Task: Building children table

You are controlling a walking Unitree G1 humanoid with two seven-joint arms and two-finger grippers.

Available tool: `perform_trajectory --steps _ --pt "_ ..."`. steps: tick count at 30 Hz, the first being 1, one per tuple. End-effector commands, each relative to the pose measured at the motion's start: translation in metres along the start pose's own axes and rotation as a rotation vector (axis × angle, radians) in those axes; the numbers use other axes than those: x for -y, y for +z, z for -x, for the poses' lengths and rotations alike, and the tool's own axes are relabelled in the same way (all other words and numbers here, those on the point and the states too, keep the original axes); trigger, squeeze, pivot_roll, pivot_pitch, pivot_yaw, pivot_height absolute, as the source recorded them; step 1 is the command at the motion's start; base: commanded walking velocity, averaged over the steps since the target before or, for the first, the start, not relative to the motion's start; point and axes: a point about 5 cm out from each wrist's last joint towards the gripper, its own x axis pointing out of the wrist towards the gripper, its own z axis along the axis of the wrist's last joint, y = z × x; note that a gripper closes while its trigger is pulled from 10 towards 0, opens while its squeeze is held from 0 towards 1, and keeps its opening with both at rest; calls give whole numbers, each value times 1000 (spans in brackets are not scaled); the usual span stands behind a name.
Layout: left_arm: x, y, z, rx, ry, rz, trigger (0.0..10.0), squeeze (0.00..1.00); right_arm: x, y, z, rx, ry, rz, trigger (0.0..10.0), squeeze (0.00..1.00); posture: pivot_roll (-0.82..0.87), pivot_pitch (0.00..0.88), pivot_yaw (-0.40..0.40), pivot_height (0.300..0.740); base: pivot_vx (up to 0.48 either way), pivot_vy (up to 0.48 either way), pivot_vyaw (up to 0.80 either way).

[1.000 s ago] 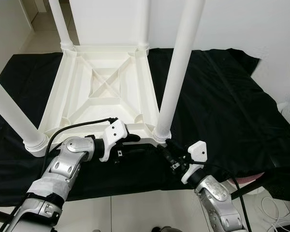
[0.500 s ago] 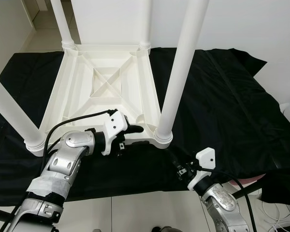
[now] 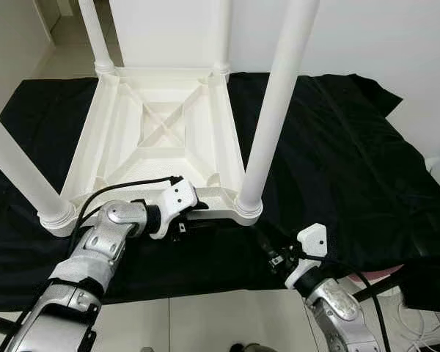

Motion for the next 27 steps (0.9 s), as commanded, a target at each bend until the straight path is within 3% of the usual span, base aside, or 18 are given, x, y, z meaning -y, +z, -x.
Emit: perform_trajectory --steps 1,2,4,5,12,18,27 --pt "-15 -6 2 -21 309 16 10000 0 2 -2 3 -16 -12 -3 10000 0 -84 65 -5 740 0 0 0" --pt "-15 -7 2 -27 304 9 4706 0 2 -2 4 -18 -12 -2 10000 0 -87 66 -2 740 0 0 0" --pt "-15 -8 3 -31 300 5 4706 0 2 -2 4 -20 -13 0 10000 0 -88 67 -1 740 0 0 0" --pt "-15 -9 3 -30 296 1 0 0 2 -2 5 -22 -14 3 10000 0 -88 67 -1 740 0 0 0" --pt "-9 -7 7 2 282 -3 0 0 2 -4 6 -31 -16 9 10000 0 -85 64 1 740 0 0 0" --pt "15 -12 3 12 255 17 0 0 1 -5 5 -42 5 25 10000 0 -79 59 4 740 0 0 0" --pt "33 -9 4 14 267 24 0 0 2 -6 7 -51 11 42 10000 0 -82 63 7 740 0 0 0"
